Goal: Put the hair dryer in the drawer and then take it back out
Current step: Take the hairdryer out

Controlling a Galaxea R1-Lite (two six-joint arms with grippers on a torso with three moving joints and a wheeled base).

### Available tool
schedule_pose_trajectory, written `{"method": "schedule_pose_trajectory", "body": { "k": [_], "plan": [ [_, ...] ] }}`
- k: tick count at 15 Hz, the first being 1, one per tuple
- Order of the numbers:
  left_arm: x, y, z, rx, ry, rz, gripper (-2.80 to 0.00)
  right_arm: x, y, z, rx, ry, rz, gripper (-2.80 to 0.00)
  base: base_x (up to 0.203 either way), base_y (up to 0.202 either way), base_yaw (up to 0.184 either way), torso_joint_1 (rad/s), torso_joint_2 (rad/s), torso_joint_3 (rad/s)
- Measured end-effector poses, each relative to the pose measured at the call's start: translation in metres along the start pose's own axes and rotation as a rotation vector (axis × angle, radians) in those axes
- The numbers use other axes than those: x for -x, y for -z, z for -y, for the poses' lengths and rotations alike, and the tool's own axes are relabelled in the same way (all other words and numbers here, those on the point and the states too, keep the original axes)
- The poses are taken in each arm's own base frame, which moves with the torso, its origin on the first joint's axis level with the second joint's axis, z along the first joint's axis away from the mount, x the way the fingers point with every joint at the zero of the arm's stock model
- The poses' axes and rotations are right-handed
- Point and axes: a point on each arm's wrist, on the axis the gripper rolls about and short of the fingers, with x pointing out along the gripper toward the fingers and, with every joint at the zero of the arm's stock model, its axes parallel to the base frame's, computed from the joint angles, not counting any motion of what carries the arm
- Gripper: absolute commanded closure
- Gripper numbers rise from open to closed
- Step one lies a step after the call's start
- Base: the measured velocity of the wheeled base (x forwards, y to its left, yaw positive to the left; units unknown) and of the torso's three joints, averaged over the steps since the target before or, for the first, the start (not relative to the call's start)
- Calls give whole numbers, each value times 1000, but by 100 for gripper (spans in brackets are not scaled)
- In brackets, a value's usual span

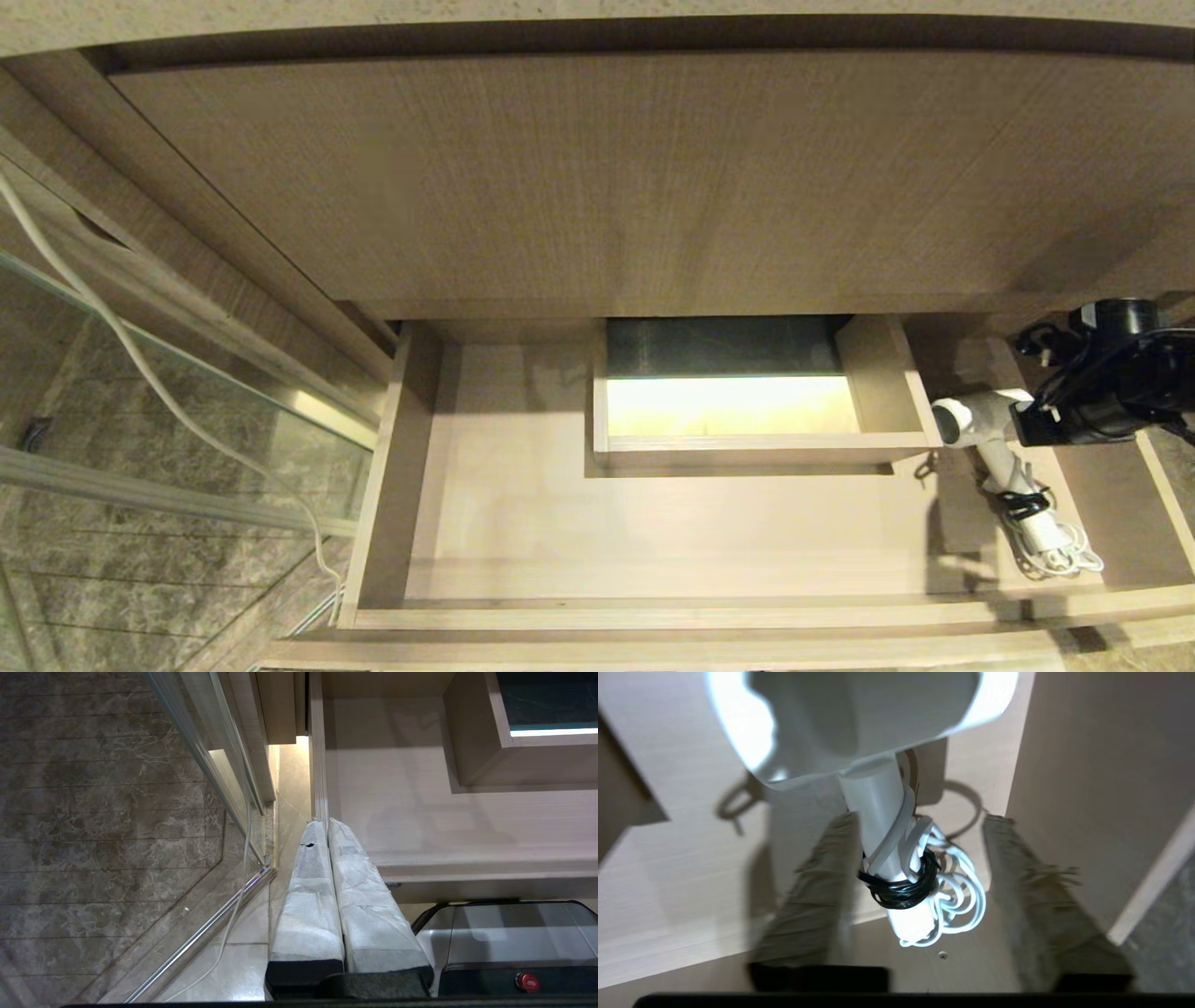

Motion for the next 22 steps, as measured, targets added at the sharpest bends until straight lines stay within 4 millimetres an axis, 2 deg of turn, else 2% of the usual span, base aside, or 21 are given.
{"method": "schedule_pose_trajectory", "body": {
  "k": [3,7,15,22],
  "plan": [
    [0,0,0,0,0,0,0,-16,12,-5,5,-14,-72,-280,0,0,0,0,0,0],
    [0,0,0,0,0,-1,0,-37,18,-8,1,-26,-97,-280,0,0,0,0,0,0],
    [0,0,0,0,0,0,0,-67,16,-6,-20,-154,-40,-280,0,0,0,0,0,0],
    [0,0,0,0,0,0,0,-87,14,-6,-17,-177,9,-280,0,0,0,0,0,0]
  ]
}}
